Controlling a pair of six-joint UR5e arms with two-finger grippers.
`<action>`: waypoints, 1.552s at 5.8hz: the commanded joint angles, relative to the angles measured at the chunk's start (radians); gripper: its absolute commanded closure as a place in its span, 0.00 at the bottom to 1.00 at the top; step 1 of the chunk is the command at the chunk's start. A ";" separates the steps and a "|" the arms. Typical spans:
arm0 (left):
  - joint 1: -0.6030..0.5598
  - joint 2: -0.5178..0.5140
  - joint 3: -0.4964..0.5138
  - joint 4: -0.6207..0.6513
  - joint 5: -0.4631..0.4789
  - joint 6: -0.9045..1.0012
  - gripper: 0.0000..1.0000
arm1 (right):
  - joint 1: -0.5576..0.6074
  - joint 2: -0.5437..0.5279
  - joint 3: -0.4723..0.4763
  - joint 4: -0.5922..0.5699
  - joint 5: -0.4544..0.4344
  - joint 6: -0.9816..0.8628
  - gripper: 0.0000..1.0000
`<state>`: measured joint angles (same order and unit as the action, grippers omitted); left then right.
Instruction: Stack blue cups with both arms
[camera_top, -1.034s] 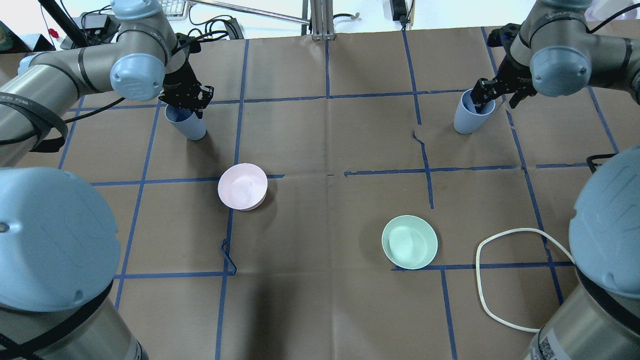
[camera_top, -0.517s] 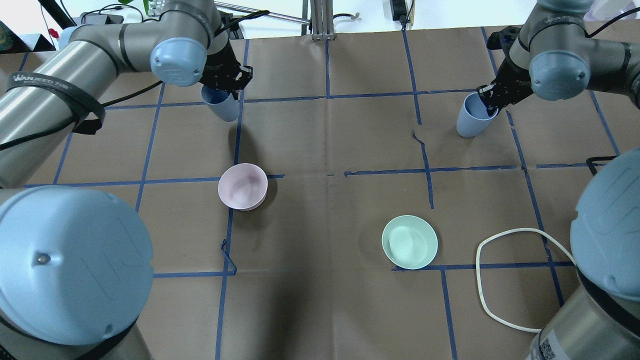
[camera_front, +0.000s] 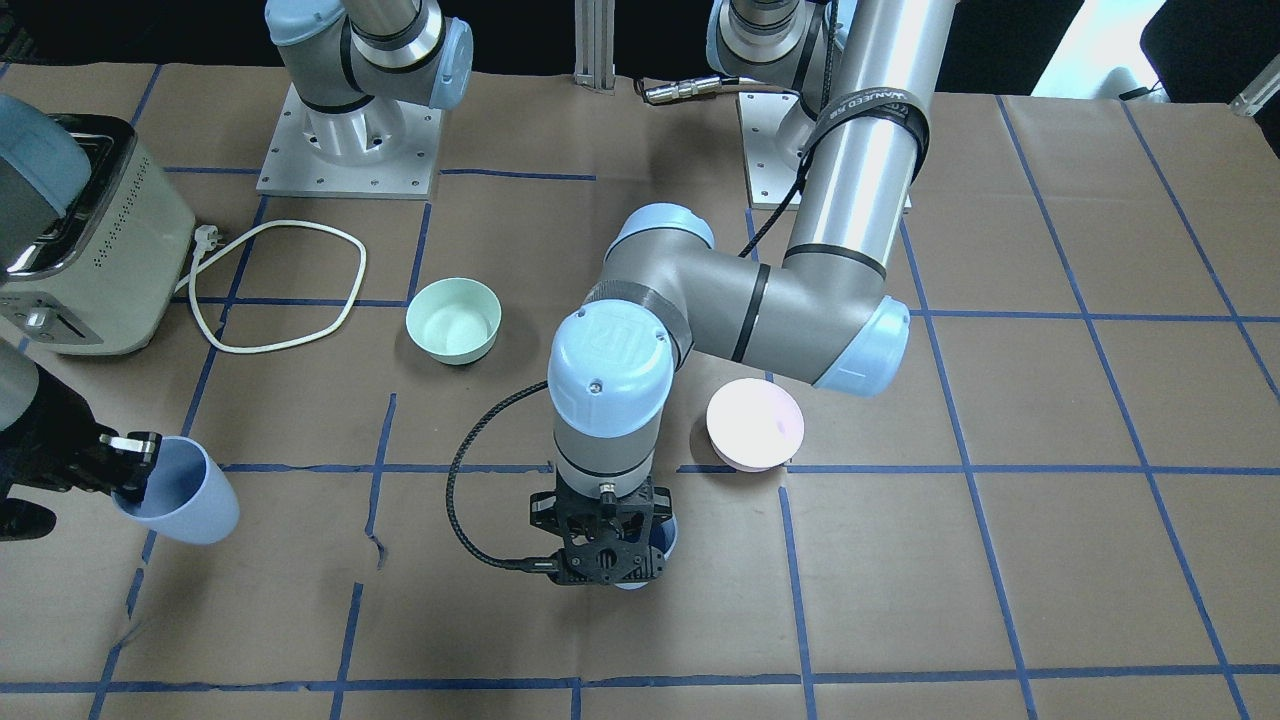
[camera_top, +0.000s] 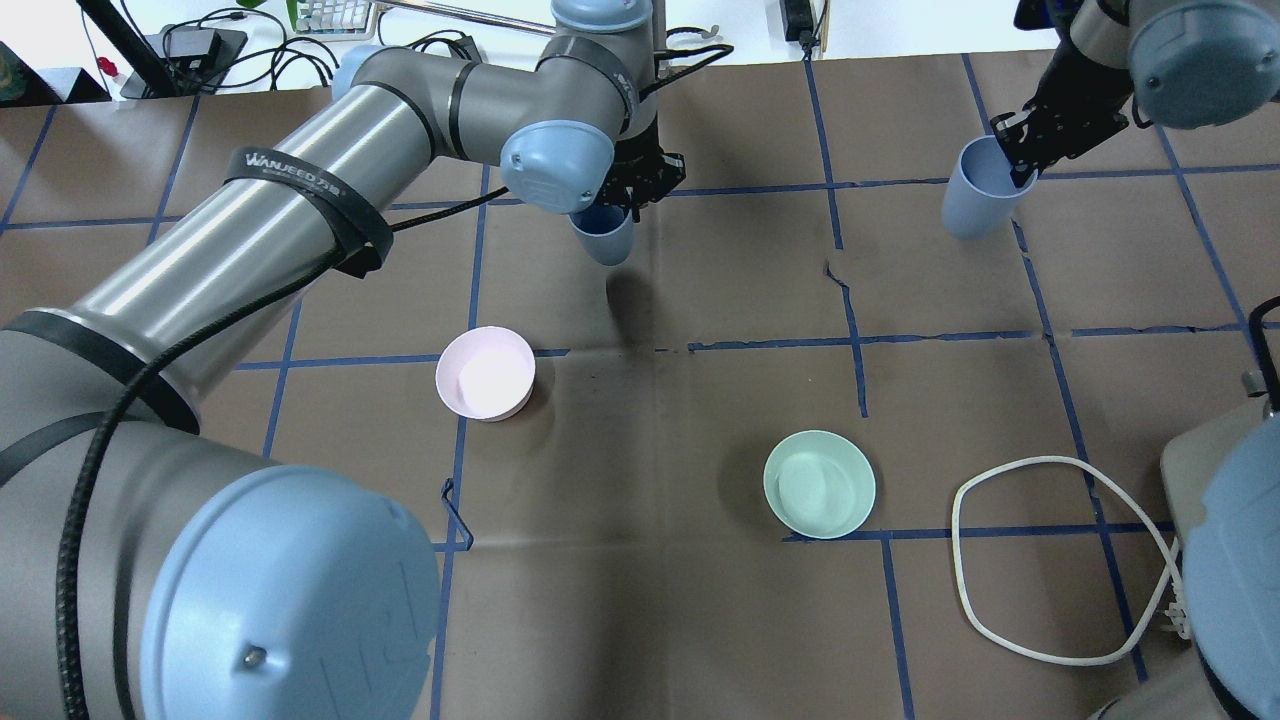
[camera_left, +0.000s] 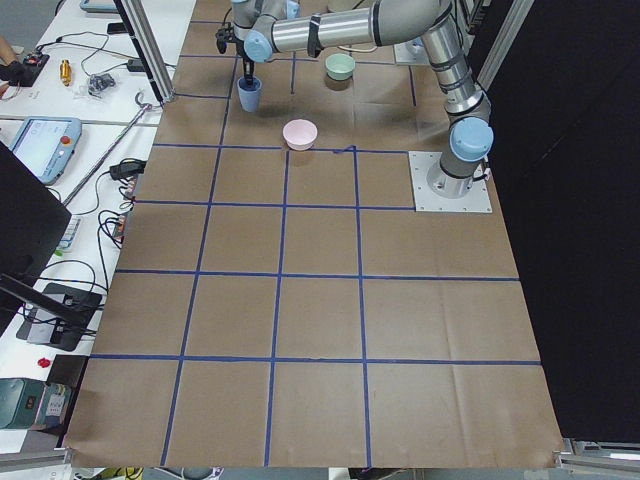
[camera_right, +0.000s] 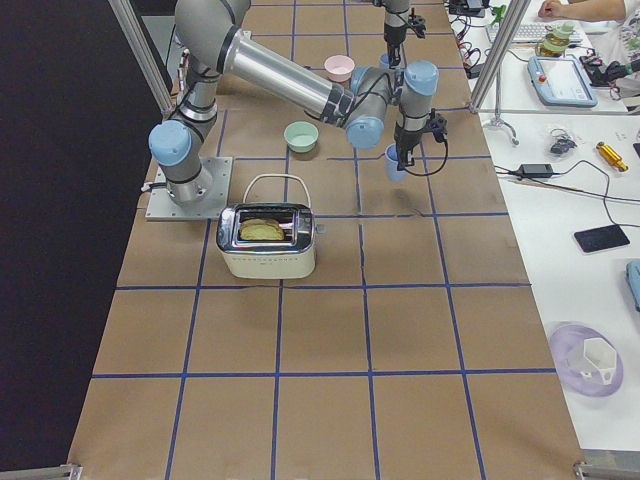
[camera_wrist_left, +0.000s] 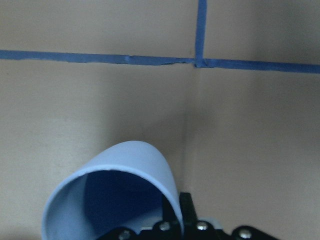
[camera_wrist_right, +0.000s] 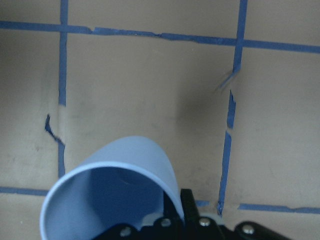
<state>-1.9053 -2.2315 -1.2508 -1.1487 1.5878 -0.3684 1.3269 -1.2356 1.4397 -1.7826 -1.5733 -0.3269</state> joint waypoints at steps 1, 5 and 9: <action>-0.024 -0.025 -0.001 0.012 -0.005 0.005 0.98 | 0.002 -0.129 -0.041 0.197 -0.002 0.000 0.91; -0.037 0.047 -0.019 -0.011 0.004 0.008 0.01 | 0.006 -0.122 -0.036 0.180 0.016 0.031 0.91; 0.195 0.390 -0.216 -0.241 -0.002 0.381 0.01 | 0.211 -0.041 -0.114 0.129 0.032 0.381 0.91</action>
<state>-1.7917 -1.9420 -1.3806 -1.3723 1.5913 -0.0719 1.4666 -1.3016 1.3586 -1.6501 -1.5426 -0.0451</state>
